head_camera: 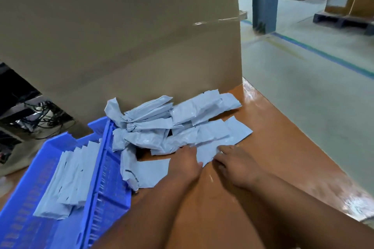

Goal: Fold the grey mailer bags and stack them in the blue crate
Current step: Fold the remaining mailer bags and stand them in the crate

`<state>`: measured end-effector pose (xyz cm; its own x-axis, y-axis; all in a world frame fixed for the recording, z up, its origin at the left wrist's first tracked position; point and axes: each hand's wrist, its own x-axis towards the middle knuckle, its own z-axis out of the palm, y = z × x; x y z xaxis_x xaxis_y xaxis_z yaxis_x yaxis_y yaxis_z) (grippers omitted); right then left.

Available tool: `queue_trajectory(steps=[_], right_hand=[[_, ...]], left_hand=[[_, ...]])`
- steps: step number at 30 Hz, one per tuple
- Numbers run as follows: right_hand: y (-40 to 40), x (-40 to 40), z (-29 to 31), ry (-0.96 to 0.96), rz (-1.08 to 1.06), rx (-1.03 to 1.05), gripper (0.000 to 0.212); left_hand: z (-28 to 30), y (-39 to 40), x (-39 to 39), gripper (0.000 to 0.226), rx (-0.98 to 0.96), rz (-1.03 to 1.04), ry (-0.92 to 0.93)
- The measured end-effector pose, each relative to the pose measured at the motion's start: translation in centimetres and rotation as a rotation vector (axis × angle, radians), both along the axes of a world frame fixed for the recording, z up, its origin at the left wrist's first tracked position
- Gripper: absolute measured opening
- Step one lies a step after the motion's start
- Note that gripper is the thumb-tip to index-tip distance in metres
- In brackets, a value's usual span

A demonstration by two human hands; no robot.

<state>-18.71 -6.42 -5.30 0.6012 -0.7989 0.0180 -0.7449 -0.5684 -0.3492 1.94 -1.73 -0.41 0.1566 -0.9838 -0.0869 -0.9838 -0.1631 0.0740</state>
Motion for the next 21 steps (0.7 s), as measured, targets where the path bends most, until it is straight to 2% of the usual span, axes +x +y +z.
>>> queue_trajectory(steps=[3,7,12,16,21], right_hand=[[-0.2,-0.8,0.0,0.019,0.030,-0.025,0.026],[0.4,-1.1,0.5,0.045,0.035,-0.040,0.039],[1.9,-1.5,0.9,-0.004,0.068,-0.170,0.031],[3.4,-2.3,0.3,-0.076,0.093,-0.246,0.030],[6.8,-2.6,-0.8,0.050,0.174,-0.129,0.048]], left_hand=[[-1.8,0.7,-0.8,0.054,-0.035,-0.076,-0.069],[-3.2,0.7,-1.2,0.055,-0.088,-0.131,-0.066],[-3.2,1.9,-1.7,0.034,-0.073,-0.222,0.050],[-3.4,6.0,-1.4,0.029,-0.092,-0.288,0.042],[-4.5,13.3,0.2,0.032,-0.208,-0.321,0.173]])
